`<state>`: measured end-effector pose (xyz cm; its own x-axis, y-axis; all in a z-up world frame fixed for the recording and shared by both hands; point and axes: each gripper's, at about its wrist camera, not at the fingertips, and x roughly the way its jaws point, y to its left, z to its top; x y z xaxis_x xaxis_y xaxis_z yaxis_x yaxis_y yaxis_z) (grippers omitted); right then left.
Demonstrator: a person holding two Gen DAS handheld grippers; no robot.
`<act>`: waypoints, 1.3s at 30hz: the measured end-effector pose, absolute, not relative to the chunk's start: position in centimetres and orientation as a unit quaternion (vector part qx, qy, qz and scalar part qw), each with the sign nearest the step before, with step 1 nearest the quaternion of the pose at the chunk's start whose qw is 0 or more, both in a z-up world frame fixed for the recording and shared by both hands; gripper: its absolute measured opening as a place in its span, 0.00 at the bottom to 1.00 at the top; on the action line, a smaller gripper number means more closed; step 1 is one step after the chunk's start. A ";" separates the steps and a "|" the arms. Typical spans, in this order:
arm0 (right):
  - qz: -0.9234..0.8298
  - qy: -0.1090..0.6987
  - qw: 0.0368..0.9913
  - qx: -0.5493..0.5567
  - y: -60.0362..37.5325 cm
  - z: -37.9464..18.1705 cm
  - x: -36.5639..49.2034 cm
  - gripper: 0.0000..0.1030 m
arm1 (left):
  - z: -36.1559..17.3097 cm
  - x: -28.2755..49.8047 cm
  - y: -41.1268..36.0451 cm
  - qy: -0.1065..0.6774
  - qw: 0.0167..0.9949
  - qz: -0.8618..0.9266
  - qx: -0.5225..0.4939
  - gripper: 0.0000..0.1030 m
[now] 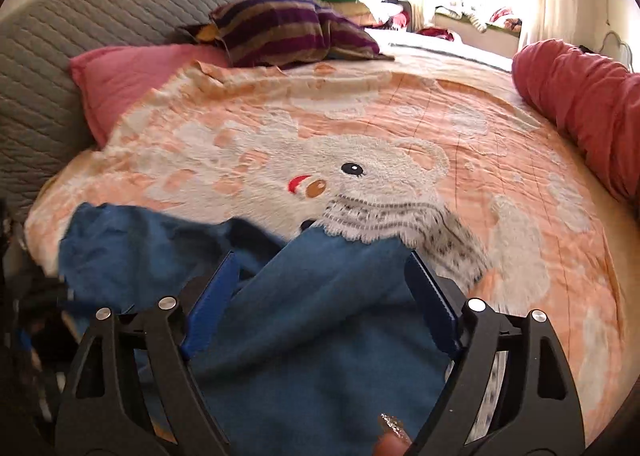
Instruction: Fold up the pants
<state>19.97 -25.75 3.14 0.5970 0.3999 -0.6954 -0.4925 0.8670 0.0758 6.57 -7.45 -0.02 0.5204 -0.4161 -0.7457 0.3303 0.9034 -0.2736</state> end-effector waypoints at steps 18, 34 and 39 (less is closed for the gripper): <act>0.189 0.467 0.852 -0.143 -17.6 -4.4 31.3 0.42 | -3.1 8.8 -11.8 0.432 0.847 -0.307 -0.037 0.09; 0.172 0.361 0.915 0.051 -33.7 4.0 23.2 0.05 | -2.1 8.5 -10.0 0.400 0.878 -0.264 -0.002 0.09; 0.146 0.361 0.917 0.088 -38.9 3.8 17.9 0.05 | -0.9 7.7 -9.5 0.377 0.886 -0.267 0.023 0.06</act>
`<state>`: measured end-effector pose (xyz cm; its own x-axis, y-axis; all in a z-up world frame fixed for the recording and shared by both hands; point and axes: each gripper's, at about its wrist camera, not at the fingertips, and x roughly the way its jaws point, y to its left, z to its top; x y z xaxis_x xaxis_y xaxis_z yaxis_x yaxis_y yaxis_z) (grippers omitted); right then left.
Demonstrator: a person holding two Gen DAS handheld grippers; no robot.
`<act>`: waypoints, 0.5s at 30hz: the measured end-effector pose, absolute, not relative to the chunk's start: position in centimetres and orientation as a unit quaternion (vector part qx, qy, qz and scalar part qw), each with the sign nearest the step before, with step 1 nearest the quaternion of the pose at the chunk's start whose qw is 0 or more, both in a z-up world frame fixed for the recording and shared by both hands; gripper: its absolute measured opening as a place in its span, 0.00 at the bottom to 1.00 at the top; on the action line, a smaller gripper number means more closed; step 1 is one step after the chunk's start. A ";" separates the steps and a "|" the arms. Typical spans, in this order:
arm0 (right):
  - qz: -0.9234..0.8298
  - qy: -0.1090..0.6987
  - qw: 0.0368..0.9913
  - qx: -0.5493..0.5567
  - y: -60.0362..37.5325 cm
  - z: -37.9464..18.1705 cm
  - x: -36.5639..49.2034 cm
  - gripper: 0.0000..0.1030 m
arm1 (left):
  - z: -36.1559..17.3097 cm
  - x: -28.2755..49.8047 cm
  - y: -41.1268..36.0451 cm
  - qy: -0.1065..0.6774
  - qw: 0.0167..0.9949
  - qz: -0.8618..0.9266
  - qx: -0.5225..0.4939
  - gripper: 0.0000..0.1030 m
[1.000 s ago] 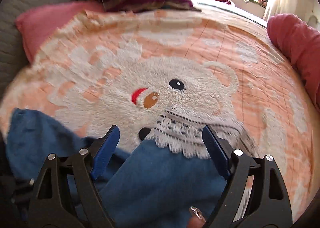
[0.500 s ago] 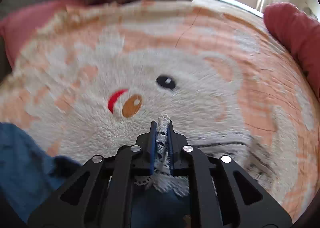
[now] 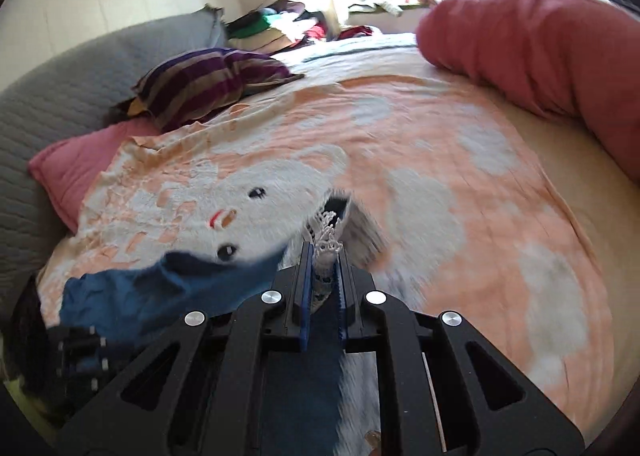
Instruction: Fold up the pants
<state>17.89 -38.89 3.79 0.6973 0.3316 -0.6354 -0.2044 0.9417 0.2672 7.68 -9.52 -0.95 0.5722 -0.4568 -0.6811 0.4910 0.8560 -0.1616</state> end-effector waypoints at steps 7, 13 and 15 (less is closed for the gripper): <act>0.124 0.391 0.904 0.121 -42.5 0.7 11.5 0.05 | -0.7 6.1 -10.9 0.379 0.875 -0.296 0.053 0.06; 0.112 0.423 0.886 0.152 -44.1 -2.8 9.3 0.05 | -1.5 4.3 -11.9 0.384 0.868 -0.304 0.086 0.06; 0.112 0.419 0.887 0.162 -44.3 -2.8 8.8 0.05 | -1.9 4.0 -11.8 0.389 0.866 -0.302 0.087 0.06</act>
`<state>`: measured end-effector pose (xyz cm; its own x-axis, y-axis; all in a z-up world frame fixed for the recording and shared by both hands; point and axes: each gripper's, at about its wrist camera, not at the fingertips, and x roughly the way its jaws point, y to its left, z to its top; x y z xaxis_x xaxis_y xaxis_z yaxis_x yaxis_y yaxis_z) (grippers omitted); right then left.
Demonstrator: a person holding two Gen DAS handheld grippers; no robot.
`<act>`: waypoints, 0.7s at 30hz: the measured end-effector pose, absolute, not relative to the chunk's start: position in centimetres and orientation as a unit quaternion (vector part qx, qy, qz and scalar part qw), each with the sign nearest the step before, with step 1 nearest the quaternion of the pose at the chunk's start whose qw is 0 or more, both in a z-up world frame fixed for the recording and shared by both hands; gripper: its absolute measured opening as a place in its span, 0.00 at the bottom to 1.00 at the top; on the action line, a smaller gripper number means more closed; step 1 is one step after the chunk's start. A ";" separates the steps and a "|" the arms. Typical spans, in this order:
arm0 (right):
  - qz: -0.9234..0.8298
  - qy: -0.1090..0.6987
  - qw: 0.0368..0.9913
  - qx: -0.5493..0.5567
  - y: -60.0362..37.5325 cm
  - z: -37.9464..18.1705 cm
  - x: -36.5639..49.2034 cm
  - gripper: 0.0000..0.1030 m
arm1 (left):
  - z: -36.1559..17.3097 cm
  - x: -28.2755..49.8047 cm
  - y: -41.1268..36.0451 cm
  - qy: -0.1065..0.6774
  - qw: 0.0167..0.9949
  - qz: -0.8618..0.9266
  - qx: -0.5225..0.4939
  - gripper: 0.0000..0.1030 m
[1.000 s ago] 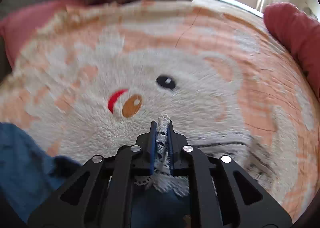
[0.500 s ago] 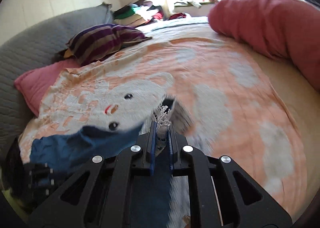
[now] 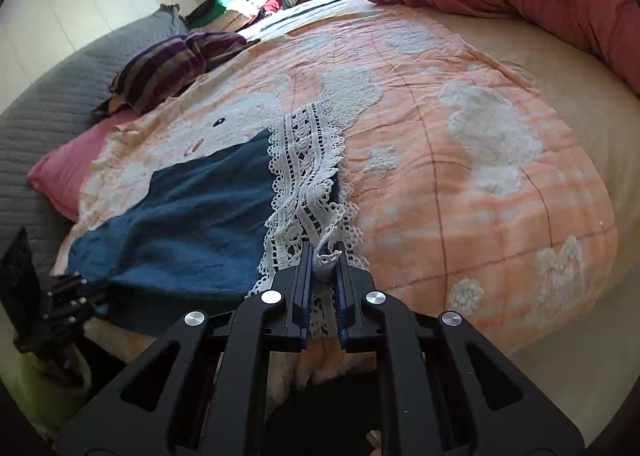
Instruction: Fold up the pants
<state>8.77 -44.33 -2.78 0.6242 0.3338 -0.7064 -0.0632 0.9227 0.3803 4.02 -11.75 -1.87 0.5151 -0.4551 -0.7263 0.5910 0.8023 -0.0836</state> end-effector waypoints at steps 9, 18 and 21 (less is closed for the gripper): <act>0.090 0.459 0.873 0.136 -44.0 -4.2 8.7 0.14 | -2.9 3.8 -11.8 0.405 0.857 -0.305 0.090 0.06; 0.179 0.365 0.908 -0.104 -35.9 0.4 4.2 0.37 | -3.2 3.9 -11.7 0.406 0.856 -0.307 0.086 0.06; 0.239 0.361 0.878 -0.205 -31.0 -0.9 3.7 0.38 | -2.7 3.6 -11.6 0.400 0.859 -0.309 0.086 0.06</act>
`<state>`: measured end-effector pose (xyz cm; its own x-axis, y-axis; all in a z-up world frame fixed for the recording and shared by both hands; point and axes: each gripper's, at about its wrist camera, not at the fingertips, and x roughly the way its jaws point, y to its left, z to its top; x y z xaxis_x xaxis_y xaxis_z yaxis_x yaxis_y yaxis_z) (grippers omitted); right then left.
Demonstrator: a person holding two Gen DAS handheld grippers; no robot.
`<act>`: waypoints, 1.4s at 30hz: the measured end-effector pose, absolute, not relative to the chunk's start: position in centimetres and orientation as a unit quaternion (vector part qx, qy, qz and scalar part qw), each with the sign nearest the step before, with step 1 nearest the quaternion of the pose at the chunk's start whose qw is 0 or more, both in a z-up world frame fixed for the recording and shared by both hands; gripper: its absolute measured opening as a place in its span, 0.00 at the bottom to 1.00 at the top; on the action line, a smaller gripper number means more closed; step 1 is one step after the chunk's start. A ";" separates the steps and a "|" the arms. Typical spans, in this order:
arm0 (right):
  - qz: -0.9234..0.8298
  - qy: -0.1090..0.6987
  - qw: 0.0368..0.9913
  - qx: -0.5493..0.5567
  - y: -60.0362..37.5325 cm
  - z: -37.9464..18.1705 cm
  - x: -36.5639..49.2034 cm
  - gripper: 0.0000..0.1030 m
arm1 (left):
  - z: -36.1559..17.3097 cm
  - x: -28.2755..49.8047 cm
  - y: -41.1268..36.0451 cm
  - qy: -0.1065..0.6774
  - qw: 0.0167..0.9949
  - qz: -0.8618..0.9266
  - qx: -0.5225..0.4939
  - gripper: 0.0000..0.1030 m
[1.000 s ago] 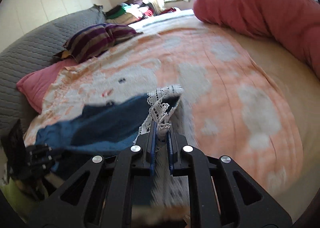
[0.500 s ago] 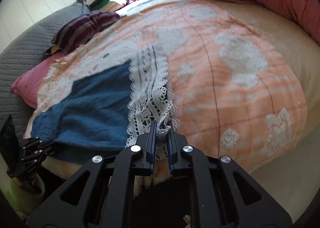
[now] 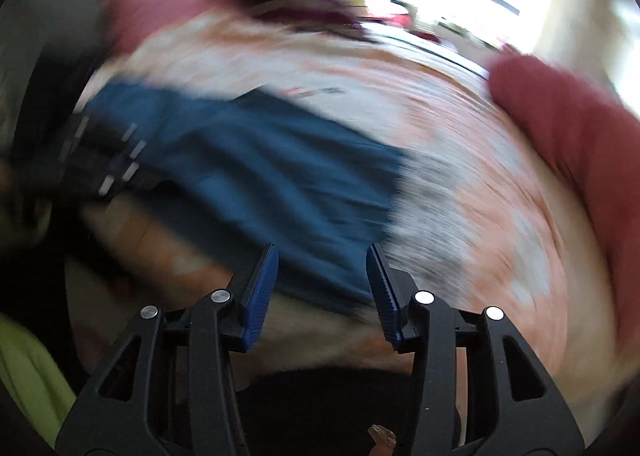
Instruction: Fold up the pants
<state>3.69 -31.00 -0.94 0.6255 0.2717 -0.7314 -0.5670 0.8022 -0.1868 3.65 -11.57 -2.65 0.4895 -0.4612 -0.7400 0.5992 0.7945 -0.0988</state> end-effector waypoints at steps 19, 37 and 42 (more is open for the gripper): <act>0.314 0.428 0.818 -0.222 -28.5 -2.9 4.7 0.34 | -3.1 2.2 -8.5 0.439 0.834 -0.329 0.049 0.10; 0.192 0.435 0.880 -0.015 -38.6 -1.7 9.4 0.68 | -2.4 3.4 9.4 0.415 0.889 -0.003 -0.192 0.65; 0.177 0.462 0.869 -0.018 -38.5 -2.8 9.6 0.70 | -2.1 3.0 10.6 0.405 0.895 0.012 -0.187 0.42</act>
